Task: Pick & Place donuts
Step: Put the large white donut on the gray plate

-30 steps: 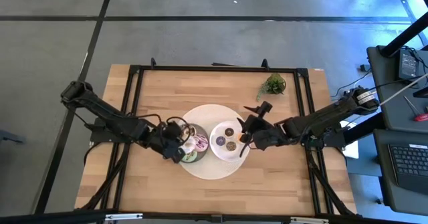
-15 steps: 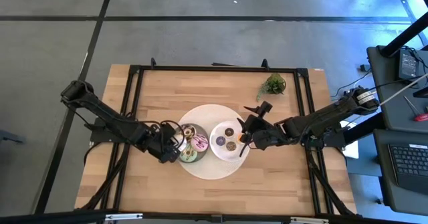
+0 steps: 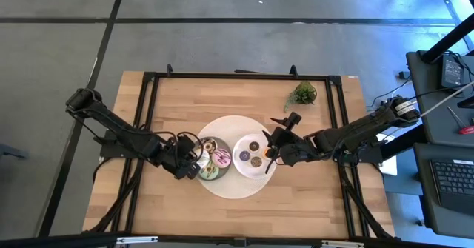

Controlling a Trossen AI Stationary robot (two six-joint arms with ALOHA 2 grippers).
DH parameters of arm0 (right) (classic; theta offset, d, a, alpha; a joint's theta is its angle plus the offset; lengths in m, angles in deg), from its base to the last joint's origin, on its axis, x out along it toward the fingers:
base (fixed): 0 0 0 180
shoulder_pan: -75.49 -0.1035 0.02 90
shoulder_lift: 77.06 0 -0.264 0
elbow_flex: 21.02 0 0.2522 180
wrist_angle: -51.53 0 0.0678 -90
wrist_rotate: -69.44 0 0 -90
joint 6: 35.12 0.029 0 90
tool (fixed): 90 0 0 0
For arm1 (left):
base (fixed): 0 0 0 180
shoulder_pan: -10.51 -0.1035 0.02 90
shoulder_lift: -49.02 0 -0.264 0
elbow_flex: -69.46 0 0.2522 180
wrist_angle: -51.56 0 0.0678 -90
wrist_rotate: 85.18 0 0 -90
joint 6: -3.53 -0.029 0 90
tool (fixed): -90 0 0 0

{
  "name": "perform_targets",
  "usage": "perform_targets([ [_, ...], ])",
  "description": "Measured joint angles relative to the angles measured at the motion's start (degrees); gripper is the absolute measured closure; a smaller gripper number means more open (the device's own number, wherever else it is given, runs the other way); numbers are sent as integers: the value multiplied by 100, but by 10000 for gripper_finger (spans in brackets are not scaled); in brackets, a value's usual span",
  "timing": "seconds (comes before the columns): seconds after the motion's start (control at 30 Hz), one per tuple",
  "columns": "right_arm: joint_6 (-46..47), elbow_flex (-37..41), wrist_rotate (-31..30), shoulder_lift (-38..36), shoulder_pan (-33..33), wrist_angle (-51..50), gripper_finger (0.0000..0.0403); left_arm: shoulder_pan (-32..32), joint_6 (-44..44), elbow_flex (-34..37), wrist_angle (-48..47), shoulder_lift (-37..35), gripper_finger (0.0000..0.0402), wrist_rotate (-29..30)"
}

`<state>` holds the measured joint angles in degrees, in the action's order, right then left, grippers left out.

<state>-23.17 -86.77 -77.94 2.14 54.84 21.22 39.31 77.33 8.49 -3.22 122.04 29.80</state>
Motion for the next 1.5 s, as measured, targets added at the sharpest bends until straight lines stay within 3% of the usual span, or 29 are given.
perform_targets([
  [0.4,-5,0,0,0,0,-3,142,0,207,555,832,0,383,65],
  [0.93,-18,0,28,0,0,-7,142,-2,199,559,780,2,322,240],
  [1.23,-20,0,350,0,0,-9,142,-2,490,561,755,4,251,214],
  [1.5,-29,0,350,0,0,-9,142,-7,457,561,732,4,201,-252],
])
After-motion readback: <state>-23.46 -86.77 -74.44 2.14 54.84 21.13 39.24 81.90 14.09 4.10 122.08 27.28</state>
